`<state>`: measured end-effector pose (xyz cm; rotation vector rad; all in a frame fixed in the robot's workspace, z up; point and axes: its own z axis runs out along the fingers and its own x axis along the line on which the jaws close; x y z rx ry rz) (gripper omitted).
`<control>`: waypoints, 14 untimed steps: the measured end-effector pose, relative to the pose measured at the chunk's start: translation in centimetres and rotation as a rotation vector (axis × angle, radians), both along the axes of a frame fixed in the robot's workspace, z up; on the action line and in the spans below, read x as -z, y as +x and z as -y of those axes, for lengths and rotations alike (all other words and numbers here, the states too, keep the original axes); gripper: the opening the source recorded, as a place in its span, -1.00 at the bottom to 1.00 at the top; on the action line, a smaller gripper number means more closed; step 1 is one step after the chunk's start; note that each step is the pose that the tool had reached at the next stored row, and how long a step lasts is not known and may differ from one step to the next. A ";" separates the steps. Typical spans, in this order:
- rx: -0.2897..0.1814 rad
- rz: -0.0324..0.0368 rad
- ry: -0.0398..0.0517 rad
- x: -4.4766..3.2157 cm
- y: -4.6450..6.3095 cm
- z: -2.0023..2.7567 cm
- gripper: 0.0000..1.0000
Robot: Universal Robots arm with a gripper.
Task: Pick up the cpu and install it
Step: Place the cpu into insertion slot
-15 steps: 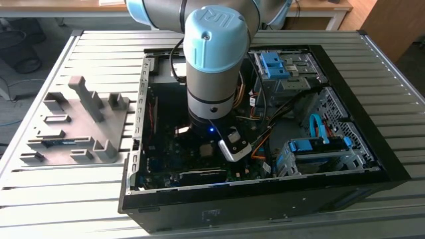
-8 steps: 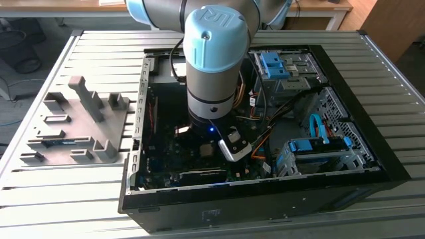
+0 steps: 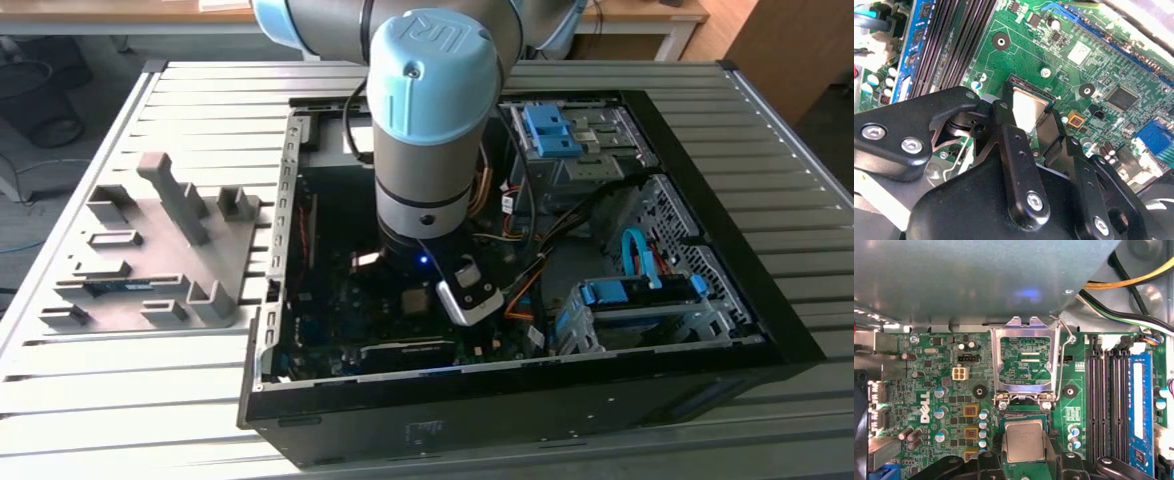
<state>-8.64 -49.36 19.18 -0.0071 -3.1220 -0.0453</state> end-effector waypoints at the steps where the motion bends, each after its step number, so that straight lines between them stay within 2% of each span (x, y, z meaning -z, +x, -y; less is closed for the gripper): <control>1: 0.011 0.0000 -0.0001 0.00 0.0 0.01 -0.12; 4: 0.031 0.0000 0.0000 0.01 0.0 0.02 -0.12; 14: 0.028 -0.0001 -0.0005 0.17 0.0 0.11 -0.12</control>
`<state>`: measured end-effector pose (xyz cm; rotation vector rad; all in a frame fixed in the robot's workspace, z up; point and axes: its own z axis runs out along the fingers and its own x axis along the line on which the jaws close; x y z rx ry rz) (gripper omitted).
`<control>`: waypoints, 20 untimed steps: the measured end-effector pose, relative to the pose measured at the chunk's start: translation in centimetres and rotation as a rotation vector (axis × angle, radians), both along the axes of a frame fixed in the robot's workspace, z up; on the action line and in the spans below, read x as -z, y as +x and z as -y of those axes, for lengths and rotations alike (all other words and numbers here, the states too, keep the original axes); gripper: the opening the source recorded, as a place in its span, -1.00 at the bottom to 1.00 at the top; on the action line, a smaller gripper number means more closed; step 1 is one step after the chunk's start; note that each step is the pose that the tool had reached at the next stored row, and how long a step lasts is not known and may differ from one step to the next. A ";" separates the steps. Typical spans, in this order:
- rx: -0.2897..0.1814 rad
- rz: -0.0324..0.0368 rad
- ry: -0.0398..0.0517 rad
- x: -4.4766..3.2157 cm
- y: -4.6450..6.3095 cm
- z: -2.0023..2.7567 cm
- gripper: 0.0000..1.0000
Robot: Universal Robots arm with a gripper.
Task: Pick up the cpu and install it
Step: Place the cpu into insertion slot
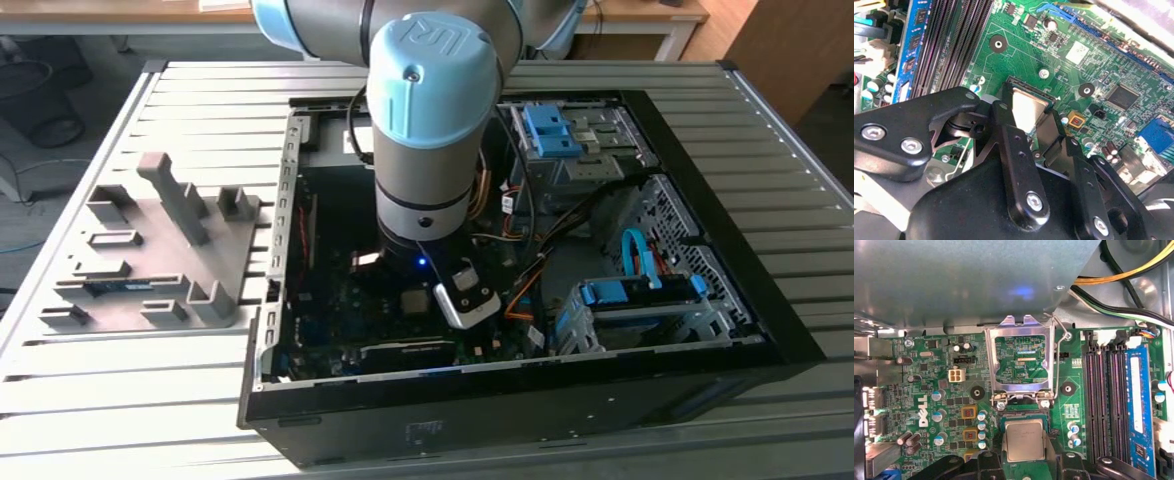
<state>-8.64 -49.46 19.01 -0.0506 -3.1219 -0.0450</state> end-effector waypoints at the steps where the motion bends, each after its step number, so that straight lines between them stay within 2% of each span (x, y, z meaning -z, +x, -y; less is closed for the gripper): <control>1: 0.000 0.0000 -0.0001 0.00 0.0 0.00 -0.12; 8: 0.000 0.0003 0.0004 0.05 0.0 0.00 -0.10; 9: 0.000 0.0001 0.0003 0.05 0.0 0.00 0.02; 12: 0.000 0.0001 0.0000 0.02 0.0 0.00 0.02; 17: 0.000 0.0048 0.0002 -1.60 0.0 0.00 0.02; 20: 0.000 0.0060 0.0005 -1.95 0.0 -0.03 0.02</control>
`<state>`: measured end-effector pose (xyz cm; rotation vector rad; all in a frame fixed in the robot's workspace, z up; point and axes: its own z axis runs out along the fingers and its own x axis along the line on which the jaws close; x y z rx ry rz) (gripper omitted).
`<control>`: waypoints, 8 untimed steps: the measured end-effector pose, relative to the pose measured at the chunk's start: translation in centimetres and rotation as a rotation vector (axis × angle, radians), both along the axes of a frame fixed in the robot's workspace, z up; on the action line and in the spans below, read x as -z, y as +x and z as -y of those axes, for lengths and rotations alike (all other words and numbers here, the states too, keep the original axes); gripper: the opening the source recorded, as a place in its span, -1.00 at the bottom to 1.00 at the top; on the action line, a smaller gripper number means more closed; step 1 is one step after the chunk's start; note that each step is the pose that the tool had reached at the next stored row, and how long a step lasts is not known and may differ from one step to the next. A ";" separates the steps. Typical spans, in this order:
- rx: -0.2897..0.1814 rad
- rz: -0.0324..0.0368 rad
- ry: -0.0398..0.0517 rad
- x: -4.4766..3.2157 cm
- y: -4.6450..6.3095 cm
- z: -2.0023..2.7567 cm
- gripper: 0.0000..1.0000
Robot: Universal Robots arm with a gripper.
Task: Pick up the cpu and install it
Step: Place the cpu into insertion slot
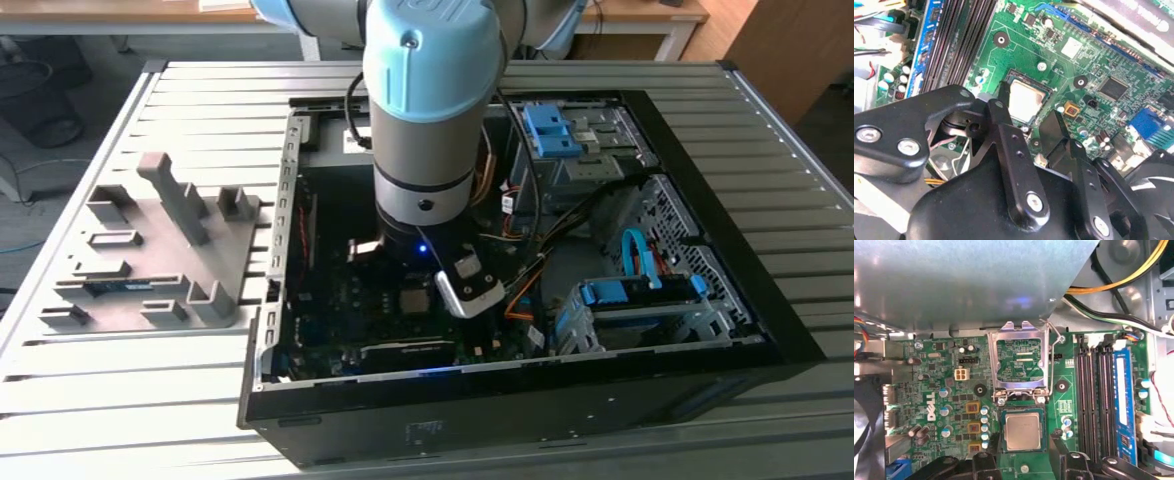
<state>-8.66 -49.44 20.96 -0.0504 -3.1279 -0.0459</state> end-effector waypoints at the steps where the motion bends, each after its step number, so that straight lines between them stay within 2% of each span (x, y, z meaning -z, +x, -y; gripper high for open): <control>1: 0.000 0.0001 0.0001 0.00 0.0 -0.03 0.02; 3: 0.000 -0.0003 -0.0003 -0.01 0.0 -0.04 0.00; 4: -0.001 -0.0020 -0.0003 0.00 0.0 -0.04 -0.13; 5: -0.002 -0.0059 -0.0002 0.01 0.1 -0.05 -0.13; 7: -0.006 -0.0175 -0.0003 0.05 0.6 -0.04 -0.37; 8: -0.008 -0.0226 -0.0003 0.07 0.8 -0.04 -0.37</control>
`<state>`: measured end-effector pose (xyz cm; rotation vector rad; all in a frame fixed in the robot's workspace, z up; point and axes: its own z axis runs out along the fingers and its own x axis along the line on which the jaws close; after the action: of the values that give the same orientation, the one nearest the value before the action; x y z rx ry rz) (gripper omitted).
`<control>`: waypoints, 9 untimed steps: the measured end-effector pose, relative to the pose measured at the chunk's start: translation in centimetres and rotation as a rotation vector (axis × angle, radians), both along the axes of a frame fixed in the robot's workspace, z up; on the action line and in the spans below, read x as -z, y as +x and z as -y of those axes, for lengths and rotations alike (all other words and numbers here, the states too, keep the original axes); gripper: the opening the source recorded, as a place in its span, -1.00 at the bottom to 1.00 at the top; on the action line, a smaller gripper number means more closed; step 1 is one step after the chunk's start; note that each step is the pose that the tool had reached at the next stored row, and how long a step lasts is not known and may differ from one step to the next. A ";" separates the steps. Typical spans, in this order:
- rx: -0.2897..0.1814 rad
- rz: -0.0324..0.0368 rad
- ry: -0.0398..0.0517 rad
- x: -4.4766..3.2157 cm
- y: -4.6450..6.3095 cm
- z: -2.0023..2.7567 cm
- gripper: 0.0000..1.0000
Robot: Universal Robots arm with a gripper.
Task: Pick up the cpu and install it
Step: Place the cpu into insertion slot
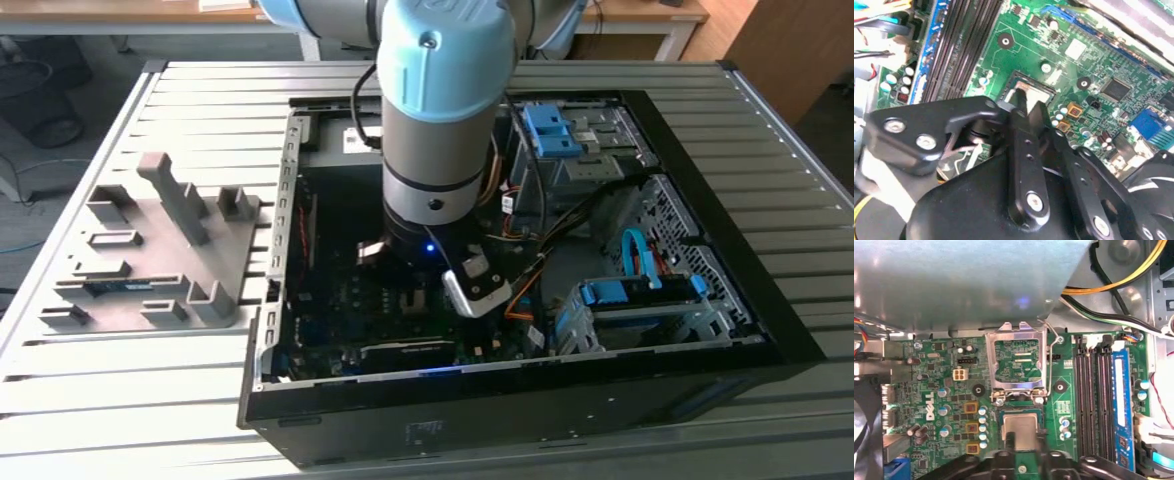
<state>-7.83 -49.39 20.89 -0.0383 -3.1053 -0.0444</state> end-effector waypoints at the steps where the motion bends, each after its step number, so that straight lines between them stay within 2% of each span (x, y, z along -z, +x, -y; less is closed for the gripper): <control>1: -0.002 -0.0049 -0.0001 0.01 0.2 0.00 -0.49; 2: -0.006 -0.0106 0.0004 0.03 0.6 0.00 -0.61; 4: -0.012 -0.0148 0.0015 0.02 1.0 -0.04 -0.80; 6: -0.014 -0.0151 0.0026 -0.05 1.1 -0.13 -0.80; 9: -0.014 -0.0150 0.0041 -1.18 1.1 -0.16 -0.80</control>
<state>-6.70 -49.23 22.07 -0.0170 -3.0901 -0.0499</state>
